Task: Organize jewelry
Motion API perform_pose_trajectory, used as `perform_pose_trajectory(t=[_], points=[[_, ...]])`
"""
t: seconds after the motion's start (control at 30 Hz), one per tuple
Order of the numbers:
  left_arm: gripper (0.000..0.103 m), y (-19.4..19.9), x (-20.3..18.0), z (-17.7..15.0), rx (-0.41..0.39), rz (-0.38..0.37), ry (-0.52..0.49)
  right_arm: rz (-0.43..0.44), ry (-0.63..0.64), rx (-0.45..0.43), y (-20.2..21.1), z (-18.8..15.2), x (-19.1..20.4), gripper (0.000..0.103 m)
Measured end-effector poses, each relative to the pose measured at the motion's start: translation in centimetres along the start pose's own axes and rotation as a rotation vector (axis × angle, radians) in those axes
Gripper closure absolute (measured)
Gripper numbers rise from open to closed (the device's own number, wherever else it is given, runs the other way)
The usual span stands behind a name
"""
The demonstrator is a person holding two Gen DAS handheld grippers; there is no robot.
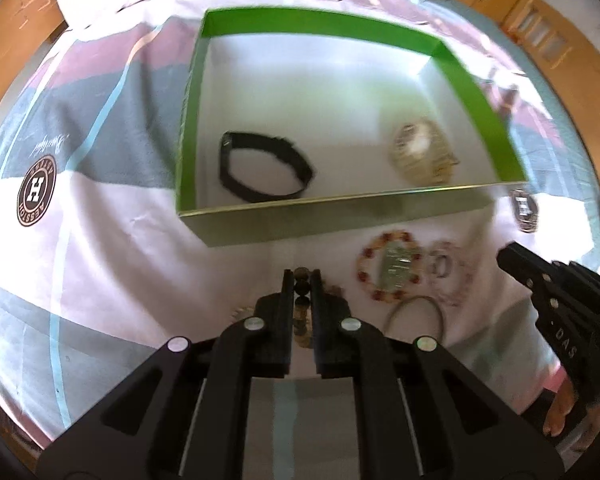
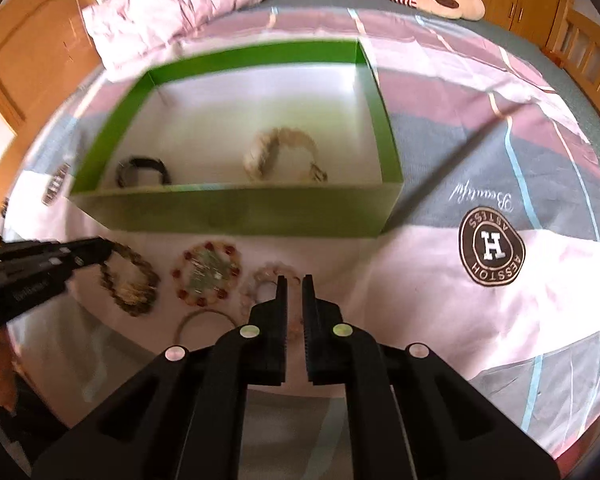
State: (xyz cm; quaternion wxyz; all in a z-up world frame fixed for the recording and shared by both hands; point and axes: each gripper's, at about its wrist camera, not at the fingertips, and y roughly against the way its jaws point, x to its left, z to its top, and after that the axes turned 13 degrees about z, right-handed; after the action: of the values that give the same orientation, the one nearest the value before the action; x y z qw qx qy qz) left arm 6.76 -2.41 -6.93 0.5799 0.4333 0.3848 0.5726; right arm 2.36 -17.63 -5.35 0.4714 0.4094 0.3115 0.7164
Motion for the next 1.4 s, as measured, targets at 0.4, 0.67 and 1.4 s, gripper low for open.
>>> perform_pose_trajectory(t=[0.4, 0.67, 1.4], points=[[0.095, 1.1, 2.2, -1.2, 0.002, -0.045, -0.018, -0.038, -0.025, 0.134, -4.6, -0.9, -1.5, 0.091], [0.094, -0.5, 2.8, -1.2, 0.039, -0.006, -0.003, -0.08, 0.002, 0.163, -6.4, -1.3, -1.1, 0.091], [0.06, -4.8, 4.1, -0.7, 0.112, 0.108, -0.022, -0.081, -0.048, 0.142, -4.0, -1.4, -2.5, 0.093]])
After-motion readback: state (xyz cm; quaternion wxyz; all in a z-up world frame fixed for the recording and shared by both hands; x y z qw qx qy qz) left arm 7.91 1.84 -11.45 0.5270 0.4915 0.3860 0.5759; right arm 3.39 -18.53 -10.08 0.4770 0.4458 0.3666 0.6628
